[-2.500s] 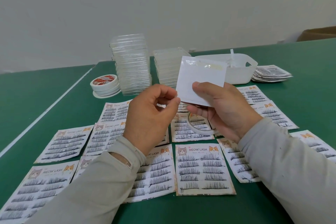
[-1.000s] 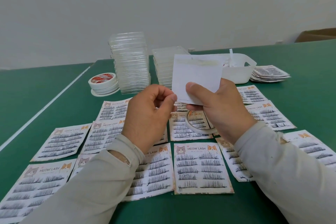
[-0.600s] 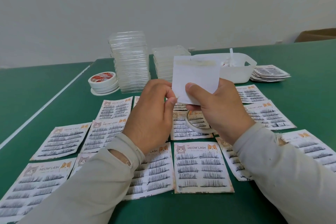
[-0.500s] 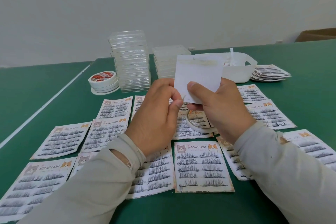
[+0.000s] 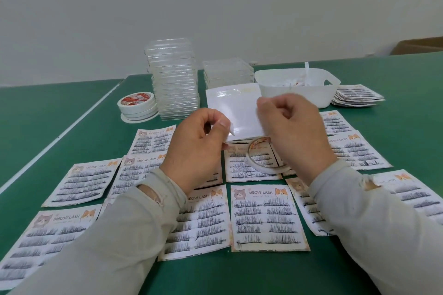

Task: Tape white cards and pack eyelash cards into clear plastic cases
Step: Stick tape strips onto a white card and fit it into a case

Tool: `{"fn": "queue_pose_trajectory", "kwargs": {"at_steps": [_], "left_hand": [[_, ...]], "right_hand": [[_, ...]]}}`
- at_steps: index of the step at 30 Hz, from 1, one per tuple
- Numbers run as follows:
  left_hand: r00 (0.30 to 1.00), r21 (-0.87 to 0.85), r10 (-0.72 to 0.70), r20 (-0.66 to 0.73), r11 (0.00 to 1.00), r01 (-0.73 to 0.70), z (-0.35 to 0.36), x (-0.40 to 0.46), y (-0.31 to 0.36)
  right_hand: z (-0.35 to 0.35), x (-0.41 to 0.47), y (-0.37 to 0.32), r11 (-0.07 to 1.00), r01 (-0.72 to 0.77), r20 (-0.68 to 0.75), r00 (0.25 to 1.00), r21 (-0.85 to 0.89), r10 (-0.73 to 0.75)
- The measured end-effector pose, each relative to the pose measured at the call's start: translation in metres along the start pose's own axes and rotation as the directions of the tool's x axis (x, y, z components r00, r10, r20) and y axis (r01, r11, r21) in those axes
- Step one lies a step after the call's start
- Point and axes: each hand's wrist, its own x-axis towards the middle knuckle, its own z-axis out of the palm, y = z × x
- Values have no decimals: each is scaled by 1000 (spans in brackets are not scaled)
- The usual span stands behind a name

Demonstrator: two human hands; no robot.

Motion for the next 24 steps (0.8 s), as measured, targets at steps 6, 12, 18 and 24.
{"fn": "queue_pose_trajectory", "kwargs": {"at_steps": [6, 12, 18, 24], "left_hand": [[999, -25, 10, -45, 1000, -11, 2, 0, 1], [999, -35, 40, -12, 999, -41, 4, -3, 5], [999, -55, 45, -10, 997, -46, 5, -4, 4], [994, -231, -58, -92, 972, 35, 8, -2, -4]], "right_hand": [[2, -14, -10, 786, 492, 206, 871, -375, -447], [2, -12, -8, 828, 422, 226, 905, -369, -361], [4, -13, -7, 818, 429, 253, 900, -382, -354], [2, -7, -5, 980, 194, 92, 977, -33, -190]]}}
